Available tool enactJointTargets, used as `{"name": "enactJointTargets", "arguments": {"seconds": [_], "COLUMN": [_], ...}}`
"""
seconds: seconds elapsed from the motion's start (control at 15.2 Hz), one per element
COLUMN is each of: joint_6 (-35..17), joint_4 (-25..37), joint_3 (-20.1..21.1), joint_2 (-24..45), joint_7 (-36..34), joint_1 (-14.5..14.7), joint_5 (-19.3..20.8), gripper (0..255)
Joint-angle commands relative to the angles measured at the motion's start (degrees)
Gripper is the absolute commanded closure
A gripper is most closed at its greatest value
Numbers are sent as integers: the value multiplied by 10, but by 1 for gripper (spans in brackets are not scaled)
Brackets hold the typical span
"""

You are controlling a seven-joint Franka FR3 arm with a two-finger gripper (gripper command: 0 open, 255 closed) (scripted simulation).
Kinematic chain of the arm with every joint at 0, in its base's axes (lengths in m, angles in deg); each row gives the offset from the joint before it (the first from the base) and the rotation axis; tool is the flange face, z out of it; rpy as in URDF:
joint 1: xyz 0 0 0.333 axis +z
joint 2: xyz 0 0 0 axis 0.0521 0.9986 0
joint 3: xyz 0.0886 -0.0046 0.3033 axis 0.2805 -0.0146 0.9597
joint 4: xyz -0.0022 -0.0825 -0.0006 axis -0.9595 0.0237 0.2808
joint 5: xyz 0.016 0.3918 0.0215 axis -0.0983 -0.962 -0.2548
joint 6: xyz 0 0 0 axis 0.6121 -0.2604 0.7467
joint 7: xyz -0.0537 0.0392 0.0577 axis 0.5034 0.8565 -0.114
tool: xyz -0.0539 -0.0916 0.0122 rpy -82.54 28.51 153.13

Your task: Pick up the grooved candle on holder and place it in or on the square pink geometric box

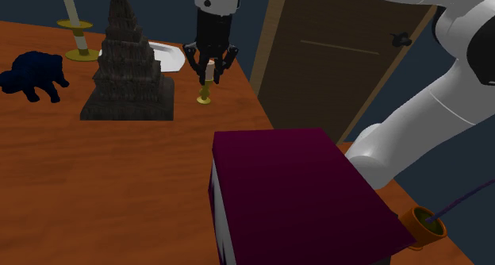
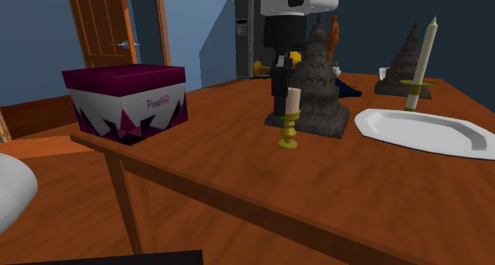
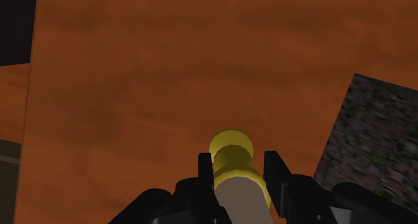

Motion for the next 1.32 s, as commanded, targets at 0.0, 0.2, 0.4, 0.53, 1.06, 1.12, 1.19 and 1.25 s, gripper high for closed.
{"name": "enactJointTargets", "arguments": {"seconds": [0.0,0.2,0.4,0.53,1.06,1.12,1.19,1.25], "joint_6": [0,0,1,8,70,77,85,93], "joint_4": [0,0,0,8,76,86,95,105], "joint_3": [0,0,0,0,-2,-2,-2,-2], "joint_2": [0,0,0,0,8,9,11,13], "joint_7": [0,0,0,0,-2,-3,-3,-4], "joint_1": [0,0,0,0,-2,-3,-3,-3], "joint_5": [0,0,0,0,4,5,6,6], "gripper": [255,255,255,255,255,255,255,255]}}
